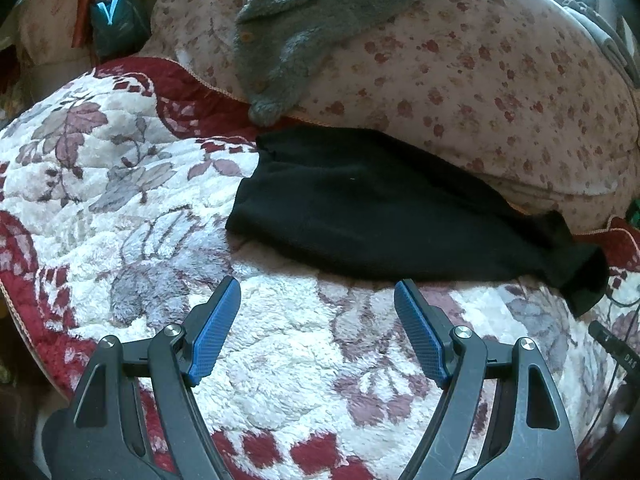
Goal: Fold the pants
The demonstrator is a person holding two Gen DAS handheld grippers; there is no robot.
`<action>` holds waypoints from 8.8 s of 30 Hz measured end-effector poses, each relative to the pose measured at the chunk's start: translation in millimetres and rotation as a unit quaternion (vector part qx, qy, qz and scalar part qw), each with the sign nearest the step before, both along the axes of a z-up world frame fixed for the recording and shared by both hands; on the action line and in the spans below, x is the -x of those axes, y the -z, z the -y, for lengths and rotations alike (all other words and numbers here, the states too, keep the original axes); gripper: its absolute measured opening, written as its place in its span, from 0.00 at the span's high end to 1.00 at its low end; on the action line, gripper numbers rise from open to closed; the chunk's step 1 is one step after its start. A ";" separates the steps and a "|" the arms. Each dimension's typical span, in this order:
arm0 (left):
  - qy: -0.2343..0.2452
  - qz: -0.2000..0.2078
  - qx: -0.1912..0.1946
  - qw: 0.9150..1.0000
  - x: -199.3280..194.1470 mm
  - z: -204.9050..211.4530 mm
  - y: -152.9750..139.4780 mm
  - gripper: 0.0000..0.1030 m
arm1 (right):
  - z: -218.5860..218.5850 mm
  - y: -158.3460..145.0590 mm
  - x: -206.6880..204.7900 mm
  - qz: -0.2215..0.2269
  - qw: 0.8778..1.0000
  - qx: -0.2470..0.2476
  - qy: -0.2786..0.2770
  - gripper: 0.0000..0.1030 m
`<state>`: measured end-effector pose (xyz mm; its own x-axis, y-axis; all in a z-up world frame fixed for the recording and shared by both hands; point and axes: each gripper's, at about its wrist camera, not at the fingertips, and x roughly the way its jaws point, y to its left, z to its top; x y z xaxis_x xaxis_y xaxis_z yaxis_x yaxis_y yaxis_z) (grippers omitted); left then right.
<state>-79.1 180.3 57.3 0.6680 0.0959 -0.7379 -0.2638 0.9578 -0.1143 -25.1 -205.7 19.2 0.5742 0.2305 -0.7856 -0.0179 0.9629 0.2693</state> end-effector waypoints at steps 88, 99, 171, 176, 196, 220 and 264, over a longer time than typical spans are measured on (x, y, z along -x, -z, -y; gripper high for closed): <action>-0.035 -0.050 0.147 0.987 -103.5 -34.3 42.8 0.88 | 58.0 34.3 -93.9 -0.008 0.997 -0.072 0.021 0.91; 0.013 -0.013 0.146 0.989 -71.3 -58.3 -17.8 0.91 | 71.7 -40.4 -61.0 0.068 0.990 0.116 -0.046 0.95; -0.110 -0.054 0.083 0.989 18.2 -140.0 2.9 0.67 | 126.2 -1.0 3.4 0.021 0.993 -0.115 0.022 0.46; -0.087 -0.028 0.086 0.992 16.7 -133.7 -22.5 0.64 | 112.6 5.8 -15.2 -0.003 0.984 -0.177 0.016 0.47; 0.008 -0.079 0.200 0.976 -117.7 -58.3 5.4 0.52 | 84.8 35.5 -114.5 -0.056 0.970 -0.234 0.042 0.46; -0.014 -0.114 0.230 0.967 -207.4 -55.8 34.7 0.52 | 35.7 60.8 -279.5 -0.075 0.995 -0.001 -0.065 0.37; 0.059 0.005 0.207 0.977 -92.5 -18.9 -55.1 0.93 | 123.5 -25.8 -91.2 0.044 0.990 -0.126 -0.032 0.86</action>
